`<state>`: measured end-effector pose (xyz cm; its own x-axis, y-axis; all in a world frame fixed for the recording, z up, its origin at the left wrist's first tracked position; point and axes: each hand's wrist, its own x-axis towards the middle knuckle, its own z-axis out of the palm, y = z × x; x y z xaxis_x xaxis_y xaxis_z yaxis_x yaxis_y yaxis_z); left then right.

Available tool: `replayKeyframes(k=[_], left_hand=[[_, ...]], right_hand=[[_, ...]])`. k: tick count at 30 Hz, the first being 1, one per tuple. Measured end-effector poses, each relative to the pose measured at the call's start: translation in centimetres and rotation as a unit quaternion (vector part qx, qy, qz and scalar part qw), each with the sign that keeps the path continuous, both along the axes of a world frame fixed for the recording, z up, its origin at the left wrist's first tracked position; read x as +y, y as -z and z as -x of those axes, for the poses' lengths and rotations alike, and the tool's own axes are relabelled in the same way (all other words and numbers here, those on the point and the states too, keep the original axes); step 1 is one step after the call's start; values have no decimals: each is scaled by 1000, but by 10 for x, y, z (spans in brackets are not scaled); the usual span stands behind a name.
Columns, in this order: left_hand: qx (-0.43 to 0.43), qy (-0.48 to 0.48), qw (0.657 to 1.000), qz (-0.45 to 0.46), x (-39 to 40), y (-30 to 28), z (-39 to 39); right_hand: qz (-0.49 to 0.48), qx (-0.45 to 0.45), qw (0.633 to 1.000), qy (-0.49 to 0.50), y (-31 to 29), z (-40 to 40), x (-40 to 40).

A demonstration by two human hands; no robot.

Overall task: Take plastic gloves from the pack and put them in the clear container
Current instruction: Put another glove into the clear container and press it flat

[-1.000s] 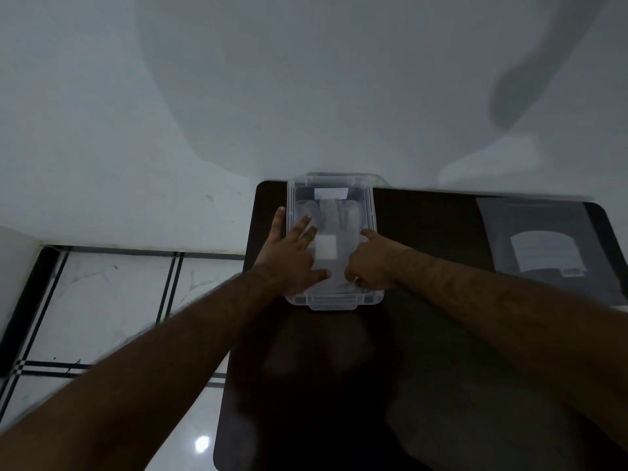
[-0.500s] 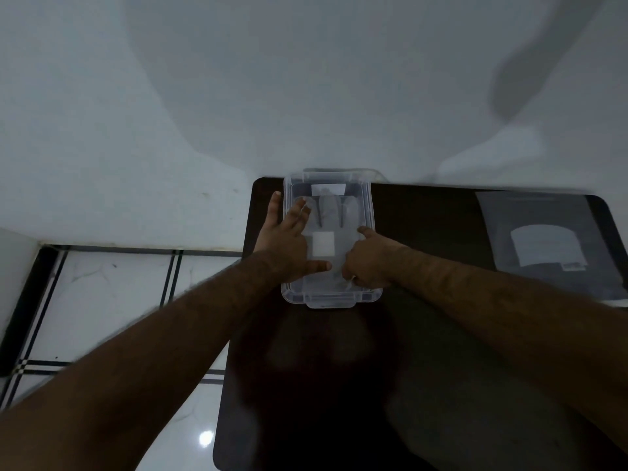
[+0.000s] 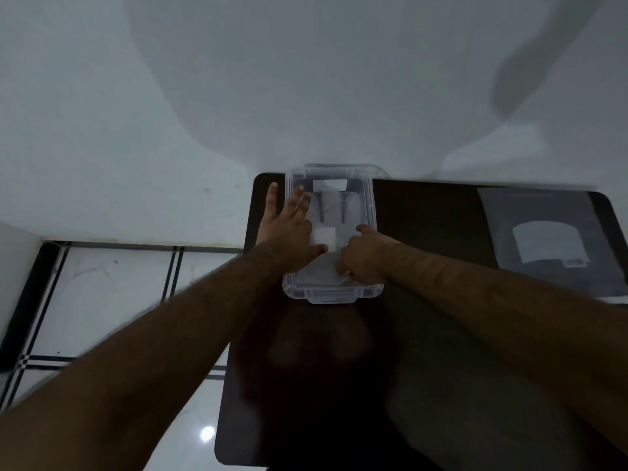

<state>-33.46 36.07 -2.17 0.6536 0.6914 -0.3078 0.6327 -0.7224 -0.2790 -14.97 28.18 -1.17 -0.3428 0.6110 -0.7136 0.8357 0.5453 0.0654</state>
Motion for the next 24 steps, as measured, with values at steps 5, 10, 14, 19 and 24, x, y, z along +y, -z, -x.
replayKeyframes(k=[5, 10, 14, 19, 24], left_hand=[[10, -40, 999, 4, 14, 2, 4], [-14, -30, 999, -8, 11, -2, 10], [-39, -63, 997, 0, 13, -9, 9], [-101, -26, 994, 36, 9, -14, 3], [-13, 162, 980, 113, -20, -10, -1]], right_hand=[[15, -18, 1000, -12, 2, 4, -2], [-8, -12, 1000, -21, -2, 4, 2], [-8, -12, 1000, -20, -4, 6, 5], [-4, 9, 1000, 5, -7, 5, 4], [56, -47, 997, 16, -20, 7, 7]])
